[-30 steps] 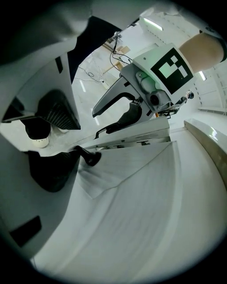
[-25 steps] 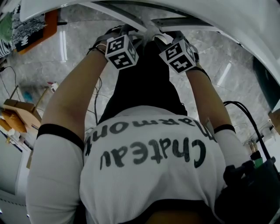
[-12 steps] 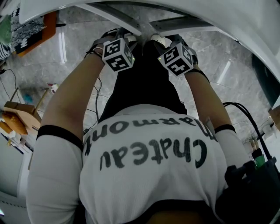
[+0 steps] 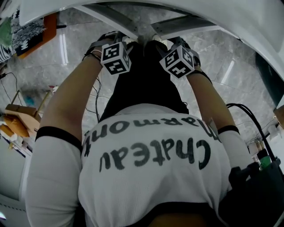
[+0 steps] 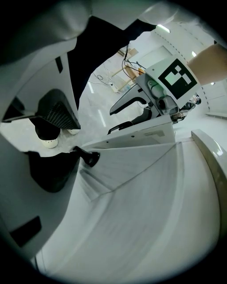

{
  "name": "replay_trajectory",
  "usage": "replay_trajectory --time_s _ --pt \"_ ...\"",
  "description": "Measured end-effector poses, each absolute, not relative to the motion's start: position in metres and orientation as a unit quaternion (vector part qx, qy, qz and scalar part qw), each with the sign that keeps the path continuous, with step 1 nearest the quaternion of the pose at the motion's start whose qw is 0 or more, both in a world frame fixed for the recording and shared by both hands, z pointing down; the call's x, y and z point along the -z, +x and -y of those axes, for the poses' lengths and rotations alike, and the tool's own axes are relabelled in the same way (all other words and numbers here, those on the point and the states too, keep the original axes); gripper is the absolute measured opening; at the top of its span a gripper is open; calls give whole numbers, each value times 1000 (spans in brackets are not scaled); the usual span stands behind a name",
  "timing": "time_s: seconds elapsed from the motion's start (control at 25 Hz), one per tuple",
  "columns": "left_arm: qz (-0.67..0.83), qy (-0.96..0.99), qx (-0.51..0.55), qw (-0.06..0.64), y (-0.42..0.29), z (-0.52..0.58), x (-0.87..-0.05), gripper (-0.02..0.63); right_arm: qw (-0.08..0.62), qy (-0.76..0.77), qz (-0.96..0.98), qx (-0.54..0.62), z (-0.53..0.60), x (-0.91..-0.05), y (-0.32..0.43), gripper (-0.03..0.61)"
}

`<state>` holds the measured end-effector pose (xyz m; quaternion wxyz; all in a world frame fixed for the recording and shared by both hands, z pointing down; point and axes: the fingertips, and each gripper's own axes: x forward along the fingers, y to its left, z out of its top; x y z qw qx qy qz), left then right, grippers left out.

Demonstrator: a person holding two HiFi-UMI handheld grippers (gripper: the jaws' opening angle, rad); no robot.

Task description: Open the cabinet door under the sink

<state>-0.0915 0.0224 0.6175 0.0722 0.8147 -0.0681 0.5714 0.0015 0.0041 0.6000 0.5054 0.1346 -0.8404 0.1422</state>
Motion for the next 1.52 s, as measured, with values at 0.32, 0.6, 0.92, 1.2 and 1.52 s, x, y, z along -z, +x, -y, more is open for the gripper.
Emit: replay_trajectory --time_s 0.32,0.6,0.92,1.2,1.52 --pt "42 809 -584 53 -103 -35 -619 172 518 114 838 -131 -18 -600 10 155" --pt "34 805 -591 42 -111 -43 -620 172 530 102 832 -126 -28 -601 17 165" --pt "29 798 -601 35 -125 -54 -620 172 545 91 824 -122 -37 -602 23 170" --pt "25 788 -614 35 -135 -62 -624 172 556 85 818 -117 -45 -604 31 170" --pt "18 780 -625 29 -146 -72 -625 172 571 89 809 -107 -52 -605 40 158"
